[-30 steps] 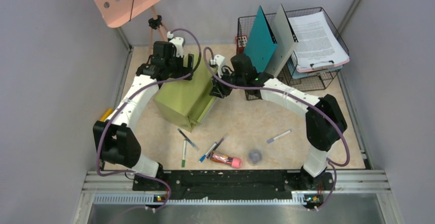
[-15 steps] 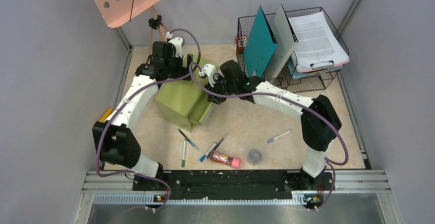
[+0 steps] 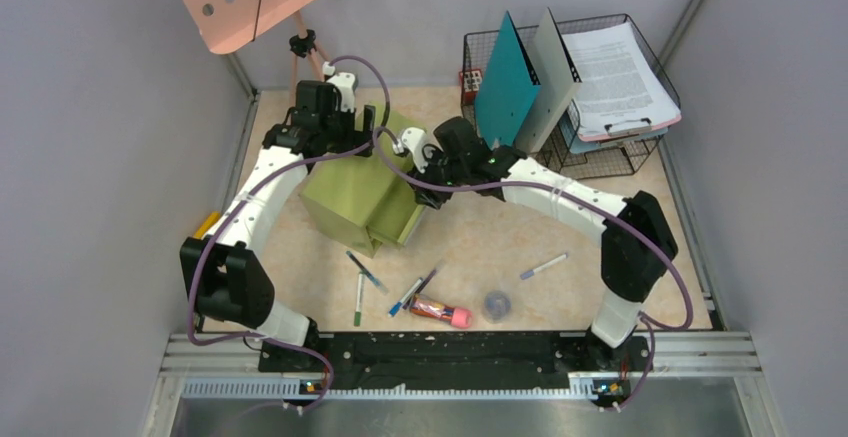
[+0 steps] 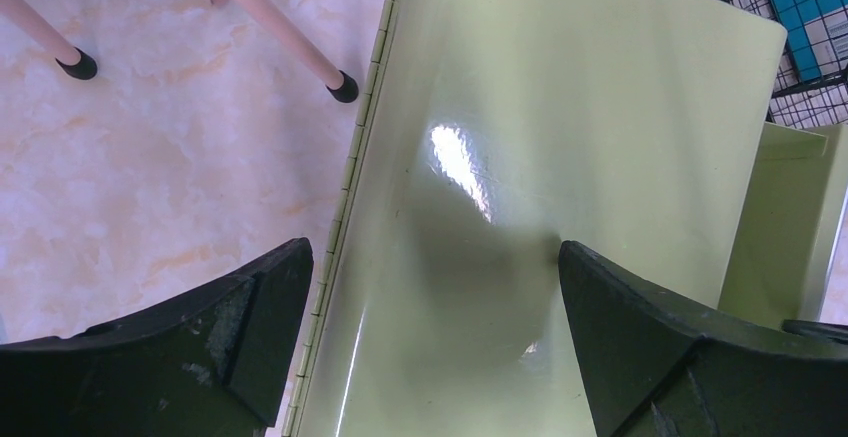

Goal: Organize the desk
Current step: Open the drawer in the storage box, then pick up the stationery from the center of the board.

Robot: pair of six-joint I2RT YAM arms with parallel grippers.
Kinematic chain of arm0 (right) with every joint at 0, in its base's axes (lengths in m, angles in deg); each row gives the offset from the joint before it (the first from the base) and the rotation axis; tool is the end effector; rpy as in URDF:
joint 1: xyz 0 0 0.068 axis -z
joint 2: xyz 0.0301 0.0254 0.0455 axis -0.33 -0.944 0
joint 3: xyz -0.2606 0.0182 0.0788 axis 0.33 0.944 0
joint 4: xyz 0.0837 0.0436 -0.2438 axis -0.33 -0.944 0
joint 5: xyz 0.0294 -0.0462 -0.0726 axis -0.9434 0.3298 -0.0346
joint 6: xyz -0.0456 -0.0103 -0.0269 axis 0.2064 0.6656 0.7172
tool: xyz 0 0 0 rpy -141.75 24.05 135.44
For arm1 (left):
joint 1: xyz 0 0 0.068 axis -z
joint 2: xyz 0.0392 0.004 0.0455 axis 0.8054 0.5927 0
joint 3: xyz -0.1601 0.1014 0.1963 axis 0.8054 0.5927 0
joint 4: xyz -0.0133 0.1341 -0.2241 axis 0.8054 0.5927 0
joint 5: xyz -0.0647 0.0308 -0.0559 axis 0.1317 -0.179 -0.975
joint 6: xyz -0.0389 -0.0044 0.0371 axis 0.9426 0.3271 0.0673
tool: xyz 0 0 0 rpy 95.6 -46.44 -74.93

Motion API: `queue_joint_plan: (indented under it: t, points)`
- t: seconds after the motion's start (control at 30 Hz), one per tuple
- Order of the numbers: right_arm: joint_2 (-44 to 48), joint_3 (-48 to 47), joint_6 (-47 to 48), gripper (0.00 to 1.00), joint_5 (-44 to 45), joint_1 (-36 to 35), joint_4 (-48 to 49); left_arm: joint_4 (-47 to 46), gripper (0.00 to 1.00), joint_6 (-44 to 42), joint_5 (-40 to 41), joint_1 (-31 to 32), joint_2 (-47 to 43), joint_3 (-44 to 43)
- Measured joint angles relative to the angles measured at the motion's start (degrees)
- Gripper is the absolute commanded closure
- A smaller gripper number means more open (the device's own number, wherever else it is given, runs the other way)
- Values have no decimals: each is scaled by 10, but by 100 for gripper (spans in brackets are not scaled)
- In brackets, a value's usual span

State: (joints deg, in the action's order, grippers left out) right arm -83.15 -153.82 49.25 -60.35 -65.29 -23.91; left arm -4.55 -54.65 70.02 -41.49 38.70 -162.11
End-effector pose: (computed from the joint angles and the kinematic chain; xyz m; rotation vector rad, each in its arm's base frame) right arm 0.2713 0.2954 0.2820 -1.3301 1.9097 0.5894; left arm 0.3328 -0.0732 0.3345 0.2411 2.2469 -0.1692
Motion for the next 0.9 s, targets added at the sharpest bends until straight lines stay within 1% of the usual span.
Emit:
queue_joint_plan:
  t: [0.13,0.2,0.33,0.47,0.57,0.7,0.8,0.9]
  points:
    - [28,0,-3,38,14,3,-27,1,2,-2,1,-1,-1,0]
    - [47,0,-5,30,16,9,-38,2,2,-3,2,-2,-1,-1]
    - [101,0,7,28,10,43,-68,11,2,-9,12,-3,-1,-9]
    - [179,20,54,27,-2,97,-113,19,2,-12,25,-9,-1,-15]
    - [254,67,111,26,-2,124,-159,22,2,-12,33,-12,-6,-15]
    - [338,158,199,25,-3,141,-235,33,2,-14,38,-25,-15,-13]
    - [354,239,248,25,9,144,-277,38,2,-15,41,-38,-21,-13]
    - [348,330,283,25,34,146,-283,44,2,-16,42,-48,-26,-13]
